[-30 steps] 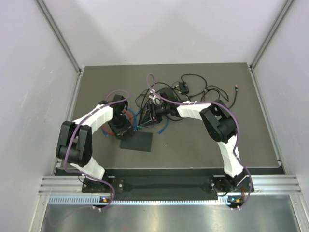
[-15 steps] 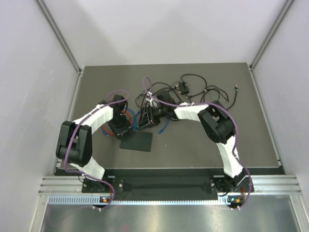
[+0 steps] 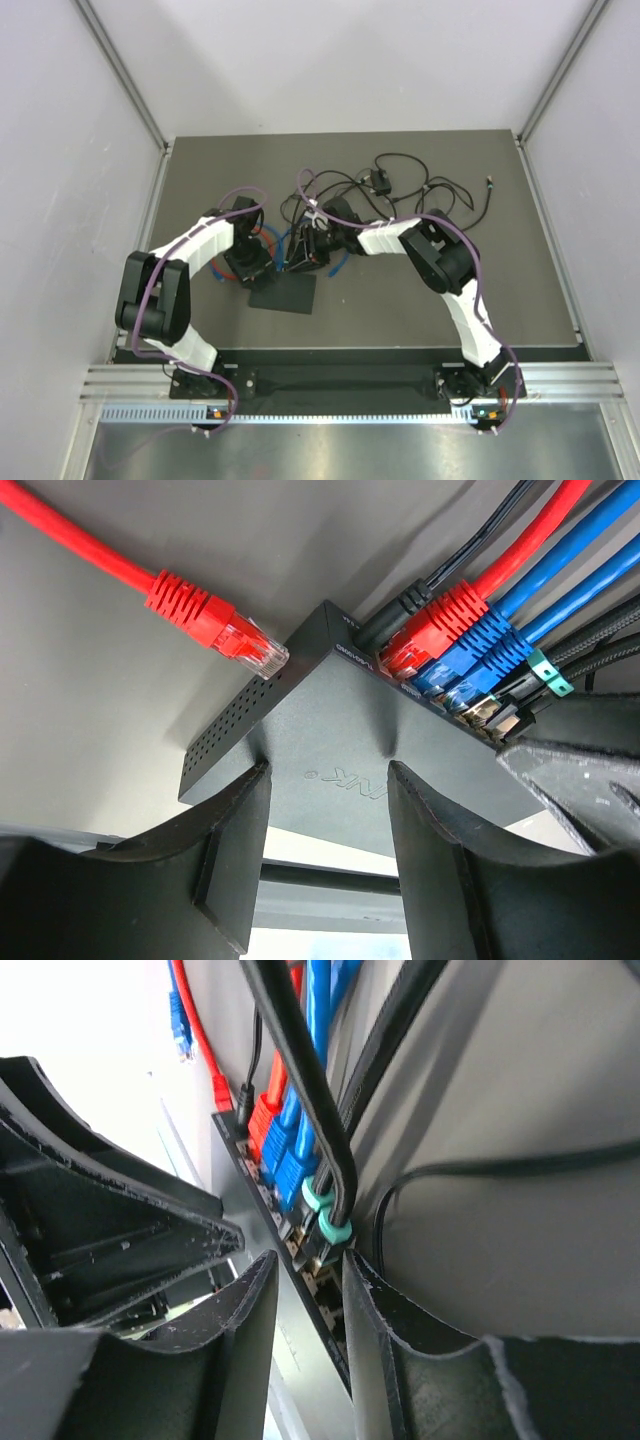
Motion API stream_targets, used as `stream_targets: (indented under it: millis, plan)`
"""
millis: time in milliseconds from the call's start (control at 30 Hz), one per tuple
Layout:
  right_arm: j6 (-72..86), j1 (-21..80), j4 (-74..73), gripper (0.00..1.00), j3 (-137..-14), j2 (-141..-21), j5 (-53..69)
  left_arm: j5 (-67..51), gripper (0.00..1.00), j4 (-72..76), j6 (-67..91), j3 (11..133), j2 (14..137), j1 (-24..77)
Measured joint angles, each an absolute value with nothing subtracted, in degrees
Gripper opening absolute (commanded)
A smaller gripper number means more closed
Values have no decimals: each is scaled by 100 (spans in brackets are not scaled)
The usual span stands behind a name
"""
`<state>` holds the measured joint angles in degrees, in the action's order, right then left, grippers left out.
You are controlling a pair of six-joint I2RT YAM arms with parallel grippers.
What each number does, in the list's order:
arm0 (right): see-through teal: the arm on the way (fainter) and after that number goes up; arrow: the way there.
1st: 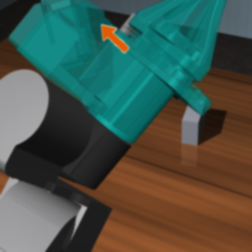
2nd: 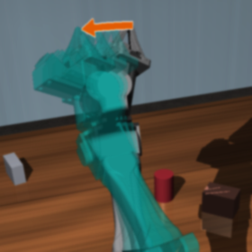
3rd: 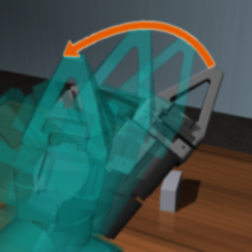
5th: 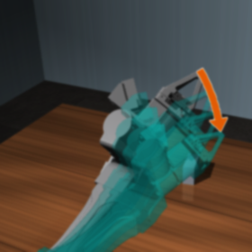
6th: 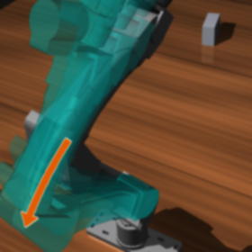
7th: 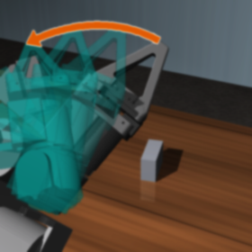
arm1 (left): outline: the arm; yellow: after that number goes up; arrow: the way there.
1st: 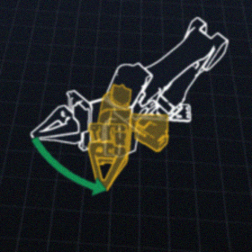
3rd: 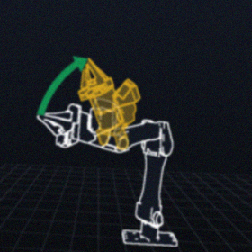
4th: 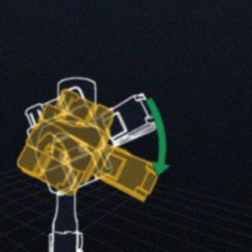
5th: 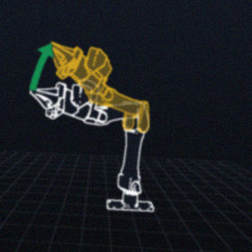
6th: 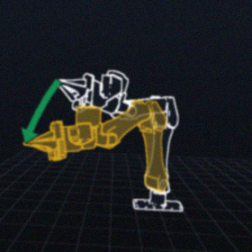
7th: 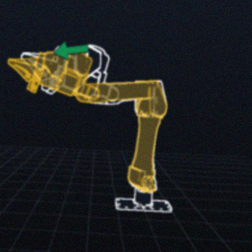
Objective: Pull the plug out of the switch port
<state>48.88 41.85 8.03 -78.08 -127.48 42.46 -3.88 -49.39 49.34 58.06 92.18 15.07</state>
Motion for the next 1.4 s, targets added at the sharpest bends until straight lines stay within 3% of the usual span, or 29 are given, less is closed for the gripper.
stream_targets:
  millis: [467, 1033, 1167, 1267, 1400]
  plan:
    - [6018, 4117, 2333, 22, -7275, -13004, 4436, -451, 56, -4928, 4934, 5771, 9198, 1503]
    - [6270, 4060, 3295, 23, -7107, -13229, 4724, -493, 56, -4928, 4934, 5760, 9196, 1503]
    - [6464, 4038, 3693, 16, -7015, -13284, 4779, -513, 56, -4928, 4934, 5752, 9196, 1503]
    - [6591, 4034, 3846, 1, -6969, -13297, 4770, -515, 56, -4925, 4932, 5749, 9194, 1503]
    - [6724, 4032, 4007, 0, -6934, -13332, 4783, -519, 56, -4925, 4934, 5741, 9172, 1503]
